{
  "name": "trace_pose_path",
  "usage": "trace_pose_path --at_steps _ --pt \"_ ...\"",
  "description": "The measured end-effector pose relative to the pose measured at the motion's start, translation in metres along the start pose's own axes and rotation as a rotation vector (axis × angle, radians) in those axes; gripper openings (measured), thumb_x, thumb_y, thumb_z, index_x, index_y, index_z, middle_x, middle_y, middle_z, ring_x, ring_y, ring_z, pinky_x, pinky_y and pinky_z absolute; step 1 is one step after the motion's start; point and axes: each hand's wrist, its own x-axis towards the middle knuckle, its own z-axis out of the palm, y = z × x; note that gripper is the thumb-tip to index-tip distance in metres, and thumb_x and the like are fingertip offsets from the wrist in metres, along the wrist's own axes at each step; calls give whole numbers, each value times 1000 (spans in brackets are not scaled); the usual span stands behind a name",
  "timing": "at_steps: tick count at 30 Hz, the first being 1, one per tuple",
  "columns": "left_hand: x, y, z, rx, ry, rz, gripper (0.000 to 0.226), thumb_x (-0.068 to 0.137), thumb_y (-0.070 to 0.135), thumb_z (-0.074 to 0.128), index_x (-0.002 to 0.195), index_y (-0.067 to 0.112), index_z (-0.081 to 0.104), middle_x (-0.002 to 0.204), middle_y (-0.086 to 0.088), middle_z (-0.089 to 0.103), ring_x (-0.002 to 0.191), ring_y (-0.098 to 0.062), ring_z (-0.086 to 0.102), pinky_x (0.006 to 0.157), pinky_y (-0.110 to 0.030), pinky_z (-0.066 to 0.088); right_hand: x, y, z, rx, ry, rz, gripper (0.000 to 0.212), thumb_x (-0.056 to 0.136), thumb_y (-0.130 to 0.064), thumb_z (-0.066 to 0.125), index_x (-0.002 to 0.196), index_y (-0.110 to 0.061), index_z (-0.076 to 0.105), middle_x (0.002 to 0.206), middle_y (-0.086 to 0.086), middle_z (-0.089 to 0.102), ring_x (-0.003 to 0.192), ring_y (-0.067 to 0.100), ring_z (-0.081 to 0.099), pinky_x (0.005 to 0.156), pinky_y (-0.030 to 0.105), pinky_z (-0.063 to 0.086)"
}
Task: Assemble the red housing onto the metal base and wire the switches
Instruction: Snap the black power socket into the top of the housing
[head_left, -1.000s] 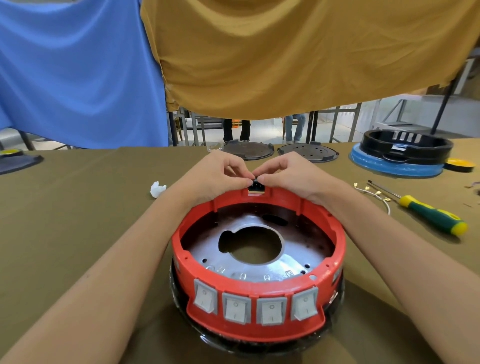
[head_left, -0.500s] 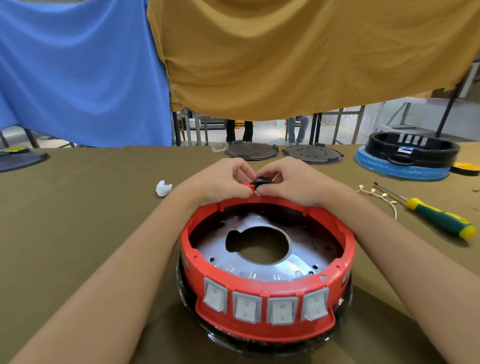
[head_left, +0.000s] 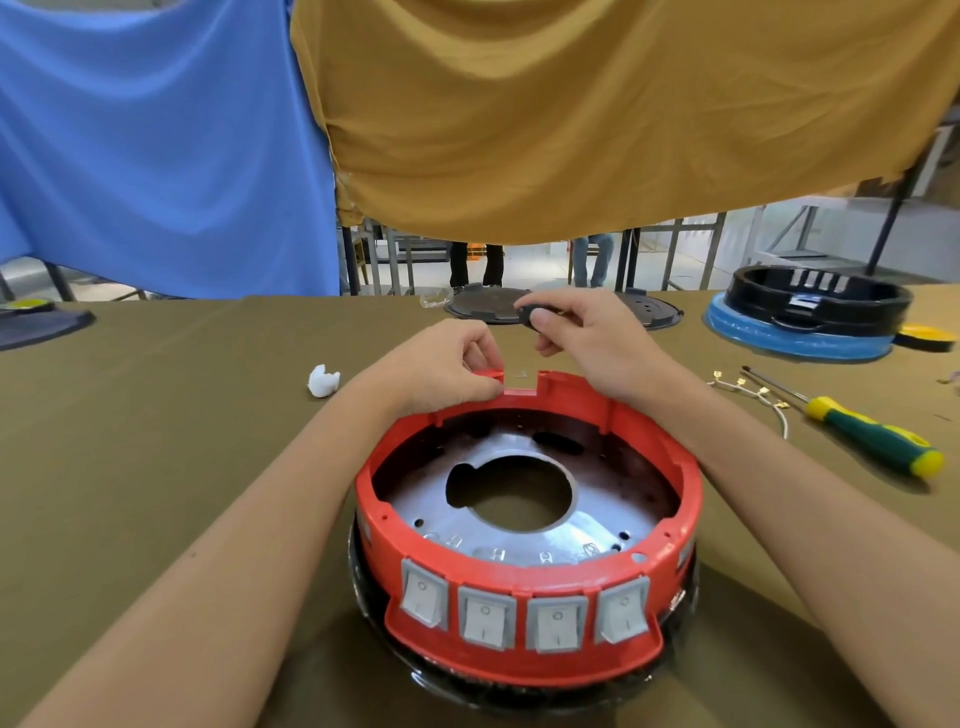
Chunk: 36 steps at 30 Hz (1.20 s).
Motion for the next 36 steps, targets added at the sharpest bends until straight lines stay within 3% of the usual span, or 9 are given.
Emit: trace_pose_path --at_steps 5,8,13,16,21,27,31,34,36 --pt "-5 6 -1 -159 175 150 43 85 33 77 117 34 49 109 7 60 89 -7 67 77 -21 52 -2 1 -2 214 -22 34 20 101 -3 49 119 -3 59 84 3 57 69 14 60 71 25 55" --pt "-8 11 -2 -150 212 225 29 88 27 76 112 27 60 98 4 65 82 -9 67 75 -24 53 -4 0 -3 325 -28 46 6 101 -4 51 104 -6 56 80 8 60 65 15 60 68 29 55" --pt "-8 14 -2 -147 247 196 10 96 26 65 101 18 66 91 -1 71 85 -21 68 78 -32 55 -4 1 -2 375 -130 36 18 102 -12 50 105 -1 65 78 4 66 65 12 62 68 26 55" --pt "-8 13 -1 -217 210 135 13 99 30 60 97 18 65 85 4 73 80 -11 70 72 -23 54 -3 4 -3 328 -137 15 20 97 -10 59 113 -1 67 72 -3 68 65 8 63 69 22 54" --pt "-7 11 -2 -247 199 126 12 101 34 57 99 22 60 86 6 70 76 -7 69 72 -24 55 -1 7 -2 361 -130 79 22 104 -11 47 107 -4 67 80 10 71 64 12 60 67 26 53" --pt "-7 10 -3 -226 193 166 8 99 22 61 95 23 67 83 10 70 79 -7 69 72 -21 53 0 10 -3 310 -154 80 26 104 -18 50 96 -4 70 85 12 75 63 10 57 67 25 51" --pt "-6 8 -2 -183 160 132 10 98 22 61 91 24 68 86 4 70 80 -15 65 81 -33 53 -1 7 -4 109 -111 56 32 103 -27 52 88 -10 73 76 2 75 61 7 52 65 23 46" --pt "-6 6 -3 -154 139 121 11 96 25 65 87 26 72 84 6 70 77 -7 62 77 -29 50 0 7 -2 -69 -92 50 35 101 -31 53 80 -13 73 51 -11 58 47 1 37 55 24 33" --pt "-6 6 -3 -152 125 115 13 95 25 66 85 28 73 81 10 71 74 -2 62 75 -23 47 2 7 -1 -135 -90 71 32 100 -31 56 76 -15 71 50 -11 47 43 2 36 52 24 30"
